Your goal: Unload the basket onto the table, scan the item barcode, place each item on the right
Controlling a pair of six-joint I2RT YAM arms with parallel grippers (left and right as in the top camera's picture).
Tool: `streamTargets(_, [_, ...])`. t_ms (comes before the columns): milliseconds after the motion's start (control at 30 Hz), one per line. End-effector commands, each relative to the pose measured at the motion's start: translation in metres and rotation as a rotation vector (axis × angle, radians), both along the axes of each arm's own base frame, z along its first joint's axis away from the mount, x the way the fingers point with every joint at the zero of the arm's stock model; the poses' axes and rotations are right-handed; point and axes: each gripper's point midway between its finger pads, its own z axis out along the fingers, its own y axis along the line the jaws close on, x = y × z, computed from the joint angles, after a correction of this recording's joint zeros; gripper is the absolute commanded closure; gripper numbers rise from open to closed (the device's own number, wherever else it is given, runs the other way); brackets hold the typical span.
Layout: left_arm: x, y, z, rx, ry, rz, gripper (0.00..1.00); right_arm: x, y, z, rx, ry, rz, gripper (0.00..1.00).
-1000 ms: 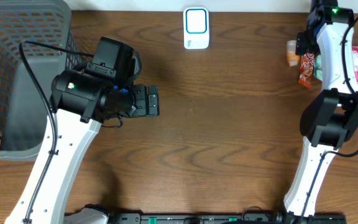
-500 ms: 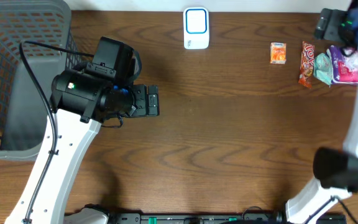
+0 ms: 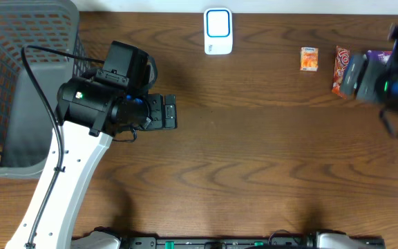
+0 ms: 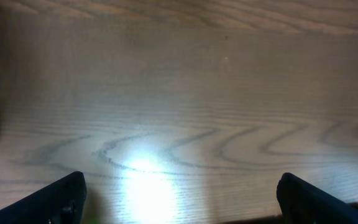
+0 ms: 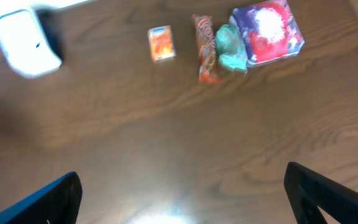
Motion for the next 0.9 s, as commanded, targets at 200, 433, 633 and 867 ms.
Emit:
streamTargets(200, [0.000, 0.000, 0.002, -0.003, -0.003, -0.004, 0.02, -0.093, 0.044, -0.074, 0.170, 0.155, 0.127, 0.01])
streamTargets(433, [0.000, 0.000, 0.002, -0.003, -0.003, -0.004, 0.02, -0.142, 0.053, -0.122, 0.230, 0.343, 0.137, 0.01])
streamTargets(633, [0.000, 0.000, 0.002, -0.003, -0.003, -0.004, 0.02, -0.154, 0.053, -0.137, 0.236, 0.421, 0.128, 0.01])
streamTargets(867, [0.000, 0.000, 0.002, -0.003, -0.003, -0.004, 0.02, -0.153, 0.050, -0.138, 0.219, 0.420, 0.121, 0.01])
